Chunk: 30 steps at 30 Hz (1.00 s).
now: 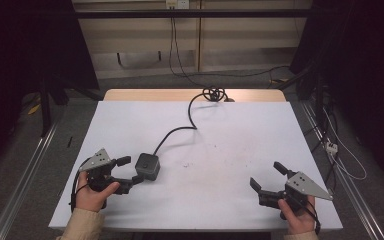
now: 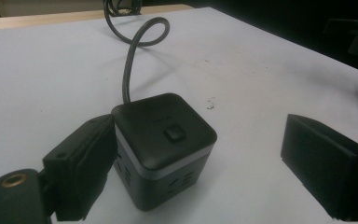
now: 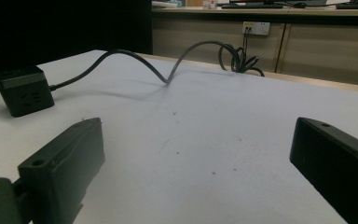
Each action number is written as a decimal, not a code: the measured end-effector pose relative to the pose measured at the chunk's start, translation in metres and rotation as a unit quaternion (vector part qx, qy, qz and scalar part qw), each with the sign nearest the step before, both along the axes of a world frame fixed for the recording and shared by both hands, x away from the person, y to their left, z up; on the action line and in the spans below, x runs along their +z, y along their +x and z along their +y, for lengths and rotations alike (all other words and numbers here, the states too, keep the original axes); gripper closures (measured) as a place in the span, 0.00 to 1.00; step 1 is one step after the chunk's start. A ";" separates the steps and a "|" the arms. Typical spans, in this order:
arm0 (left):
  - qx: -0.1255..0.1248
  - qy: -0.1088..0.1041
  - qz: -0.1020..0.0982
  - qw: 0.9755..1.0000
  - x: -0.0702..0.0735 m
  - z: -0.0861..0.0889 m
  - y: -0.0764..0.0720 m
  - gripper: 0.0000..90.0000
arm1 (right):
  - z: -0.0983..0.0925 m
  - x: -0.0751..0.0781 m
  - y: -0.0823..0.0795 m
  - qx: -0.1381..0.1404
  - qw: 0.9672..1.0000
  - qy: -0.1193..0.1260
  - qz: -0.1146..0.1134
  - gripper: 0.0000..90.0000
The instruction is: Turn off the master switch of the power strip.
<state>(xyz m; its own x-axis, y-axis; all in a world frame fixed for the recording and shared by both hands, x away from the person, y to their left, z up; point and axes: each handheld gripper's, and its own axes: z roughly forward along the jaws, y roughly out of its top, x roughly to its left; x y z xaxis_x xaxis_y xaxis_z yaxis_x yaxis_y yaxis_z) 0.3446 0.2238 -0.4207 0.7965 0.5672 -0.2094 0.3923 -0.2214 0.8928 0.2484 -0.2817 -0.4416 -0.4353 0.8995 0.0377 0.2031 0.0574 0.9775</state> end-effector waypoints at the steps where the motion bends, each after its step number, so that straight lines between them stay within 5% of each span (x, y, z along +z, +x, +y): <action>1: -0.002 -0.001 -0.001 1.000 -0.001 0.001 0.000 0.11 | 0.000 0.000 0.000 0.000 1.000 0.000 0.000 0.03; 30: 0.014 0.004 -0.011 1.000 -0.013 0.027 -0.001 0.08 | -0.001 0.000 -0.001 0.000 1.000 0.000 0.000 0.03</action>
